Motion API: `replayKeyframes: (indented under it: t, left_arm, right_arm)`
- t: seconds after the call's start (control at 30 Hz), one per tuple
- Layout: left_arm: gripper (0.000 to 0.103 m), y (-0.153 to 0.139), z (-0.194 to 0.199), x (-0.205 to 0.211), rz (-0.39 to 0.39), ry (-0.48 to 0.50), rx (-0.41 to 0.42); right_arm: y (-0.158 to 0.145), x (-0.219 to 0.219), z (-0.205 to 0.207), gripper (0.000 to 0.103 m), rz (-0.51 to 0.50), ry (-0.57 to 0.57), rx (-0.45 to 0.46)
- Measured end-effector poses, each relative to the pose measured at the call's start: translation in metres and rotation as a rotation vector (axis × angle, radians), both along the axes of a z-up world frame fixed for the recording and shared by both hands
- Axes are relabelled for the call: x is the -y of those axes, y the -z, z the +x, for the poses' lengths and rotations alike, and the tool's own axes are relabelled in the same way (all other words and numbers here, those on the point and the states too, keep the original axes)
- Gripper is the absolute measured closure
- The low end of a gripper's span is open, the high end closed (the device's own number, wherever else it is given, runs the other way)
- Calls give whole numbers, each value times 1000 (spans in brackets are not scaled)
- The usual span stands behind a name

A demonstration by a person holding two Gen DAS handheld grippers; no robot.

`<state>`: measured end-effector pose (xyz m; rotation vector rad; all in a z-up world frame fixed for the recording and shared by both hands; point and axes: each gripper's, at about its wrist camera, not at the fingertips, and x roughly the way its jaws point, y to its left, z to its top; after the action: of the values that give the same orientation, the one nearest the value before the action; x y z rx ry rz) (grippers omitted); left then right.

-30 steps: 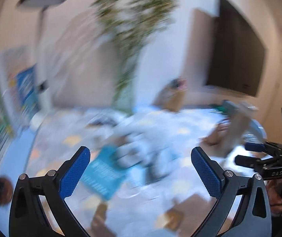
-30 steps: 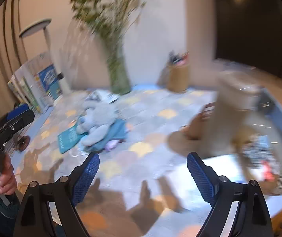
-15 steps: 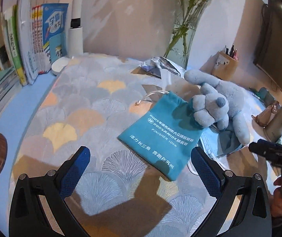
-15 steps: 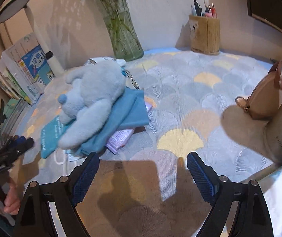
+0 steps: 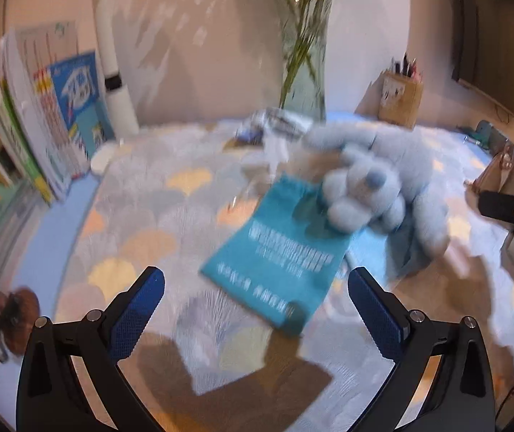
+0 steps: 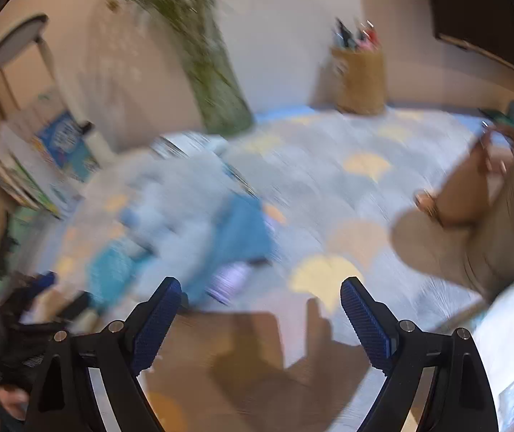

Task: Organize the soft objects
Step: 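Grasp grey plush elephant with right tool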

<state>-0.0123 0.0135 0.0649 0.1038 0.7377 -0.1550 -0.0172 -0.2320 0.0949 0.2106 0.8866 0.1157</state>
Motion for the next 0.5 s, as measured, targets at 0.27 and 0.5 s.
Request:
replayKeyframes:
  t: [0.27, 0.5]
  left_arm:
    - [3, 31, 33, 7, 4, 6, -49]
    - [3, 31, 34, 9, -4, 17, -37]
  right_arm:
    - [-30, -28, 55, 10, -71, -84, 50]
    - [0, -38, 94, 10, -54, -121, -28]
